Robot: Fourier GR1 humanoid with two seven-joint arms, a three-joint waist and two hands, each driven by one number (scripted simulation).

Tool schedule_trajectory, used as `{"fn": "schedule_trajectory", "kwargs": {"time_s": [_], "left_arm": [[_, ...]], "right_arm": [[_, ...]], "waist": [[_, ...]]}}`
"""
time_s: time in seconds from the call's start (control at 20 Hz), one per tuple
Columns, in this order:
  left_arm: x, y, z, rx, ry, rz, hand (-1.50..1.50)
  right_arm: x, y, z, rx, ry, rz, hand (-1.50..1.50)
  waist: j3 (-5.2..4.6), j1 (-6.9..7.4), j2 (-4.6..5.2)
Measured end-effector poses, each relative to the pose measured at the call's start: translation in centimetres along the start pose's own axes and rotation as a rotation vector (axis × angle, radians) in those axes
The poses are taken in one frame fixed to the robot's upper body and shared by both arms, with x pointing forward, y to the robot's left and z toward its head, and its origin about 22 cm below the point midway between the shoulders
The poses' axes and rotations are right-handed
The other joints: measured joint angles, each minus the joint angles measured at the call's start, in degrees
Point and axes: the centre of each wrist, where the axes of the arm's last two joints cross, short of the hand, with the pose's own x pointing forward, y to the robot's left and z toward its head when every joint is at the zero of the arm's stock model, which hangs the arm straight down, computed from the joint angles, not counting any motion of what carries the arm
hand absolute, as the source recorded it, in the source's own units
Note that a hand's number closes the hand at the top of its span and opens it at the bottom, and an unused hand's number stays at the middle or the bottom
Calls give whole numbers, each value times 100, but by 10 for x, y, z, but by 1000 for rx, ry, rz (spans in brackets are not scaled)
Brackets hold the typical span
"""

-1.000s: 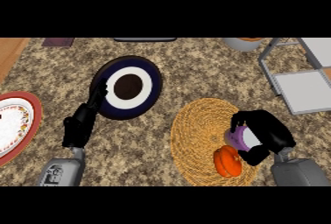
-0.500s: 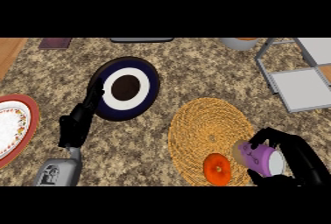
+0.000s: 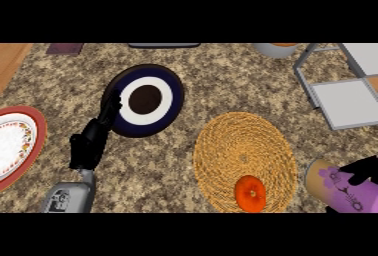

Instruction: Pick the can from the placemat and place it in the tiered shelf

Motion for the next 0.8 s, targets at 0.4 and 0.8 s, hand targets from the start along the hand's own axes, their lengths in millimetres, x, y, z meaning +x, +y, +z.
{"fn": "schedule_trajectory", "kwargs": {"time_s": [0.4, 0.8], "left_arm": [[0, -3, -3, -3, -4, -5, 0], [0, -4, -6, -13, -8, -3, 0]], "right_arm": [[20, -56, -20, -223, 29, 59, 150], [45, -107, -45, -402, 29, 95, 150]], "waist": [[1, 48, 8], [0, 88, 16]]}}
